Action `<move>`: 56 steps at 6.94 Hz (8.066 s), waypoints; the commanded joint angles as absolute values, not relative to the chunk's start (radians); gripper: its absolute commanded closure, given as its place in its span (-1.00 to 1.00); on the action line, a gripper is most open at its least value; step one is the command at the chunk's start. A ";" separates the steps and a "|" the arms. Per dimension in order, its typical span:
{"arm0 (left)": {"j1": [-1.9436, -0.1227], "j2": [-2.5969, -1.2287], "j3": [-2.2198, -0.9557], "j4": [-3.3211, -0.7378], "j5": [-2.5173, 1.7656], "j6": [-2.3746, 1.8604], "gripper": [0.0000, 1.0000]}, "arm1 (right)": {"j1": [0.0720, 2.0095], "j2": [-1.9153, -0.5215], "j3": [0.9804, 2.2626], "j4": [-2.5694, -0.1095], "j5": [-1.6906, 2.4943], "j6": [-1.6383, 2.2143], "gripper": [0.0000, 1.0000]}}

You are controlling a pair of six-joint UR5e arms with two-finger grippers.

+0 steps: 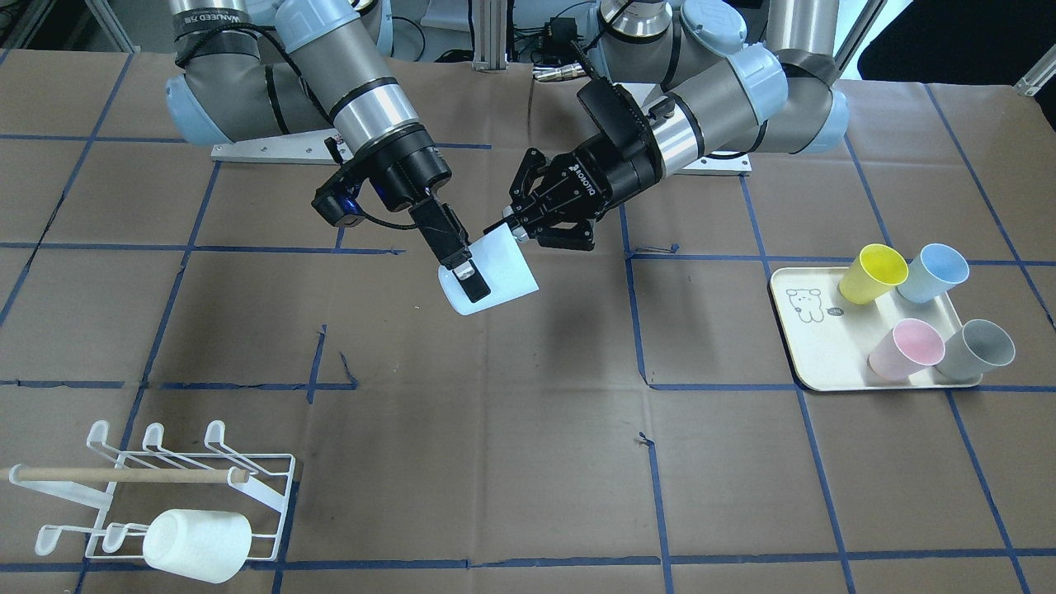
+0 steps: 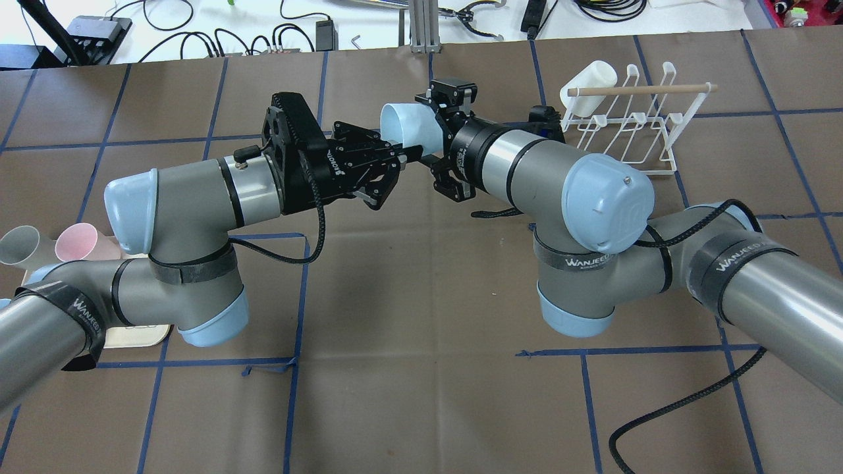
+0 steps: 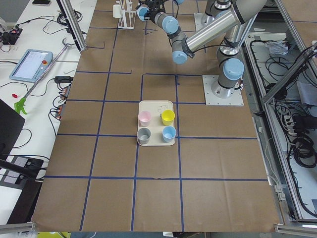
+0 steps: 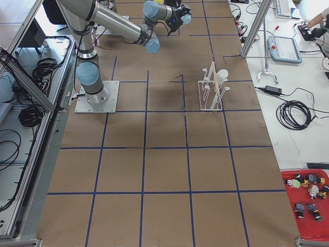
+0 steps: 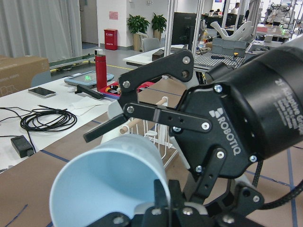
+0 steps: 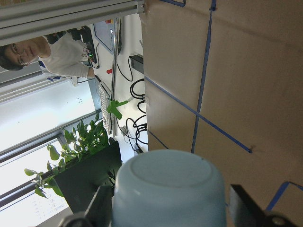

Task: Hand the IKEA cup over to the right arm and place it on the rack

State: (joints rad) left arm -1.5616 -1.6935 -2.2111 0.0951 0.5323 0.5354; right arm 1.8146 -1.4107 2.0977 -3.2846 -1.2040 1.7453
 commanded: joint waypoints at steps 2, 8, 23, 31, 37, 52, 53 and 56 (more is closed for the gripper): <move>-1.562 -1.694 -2.209 0.097 0.534 0.513 0.38 | 1.815 -1.411 2.095 -3.293 -1.200 1.740 0.18; -1.502 -1.694 -2.197 0.097 0.528 0.457 -0.98 | 1.793 -1.399 2.070 -3.295 -1.200 1.700 0.69; -1.543 -1.578 -1.651 -1.420 1.579 -0.006 -0.99 | 1.292 -0.974 1.686 -3.580 -1.388 0.074 0.82; -1.543 -1.582 -1.652 -1.408 1.574 -0.006 -0.99 | 1.256 -0.954 1.801 -3.577 -1.390 0.000 0.78; -1.543 -1.585 -1.651 -1.407 1.575 -0.005 -0.99 | 1.259 -0.976 1.795 -3.560 -1.399 0.011 -1.00; -1.543 -1.586 -1.652 -1.401 1.574 -0.005 -0.99 | 1.609 -1.587 1.798 -2.181 -1.526 0.023 -1.00; -1.543 -1.586 -1.652 -1.401 1.574 -0.006 -0.99 | 1.609 -1.635 1.799 -2.069 -1.519 0.047 -1.00; -1.543 -1.586 -1.654 -1.401 1.574 -0.006 -0.99 | 1.611 -1.706 1.802 -1.895 -1.516 0.055 -1.00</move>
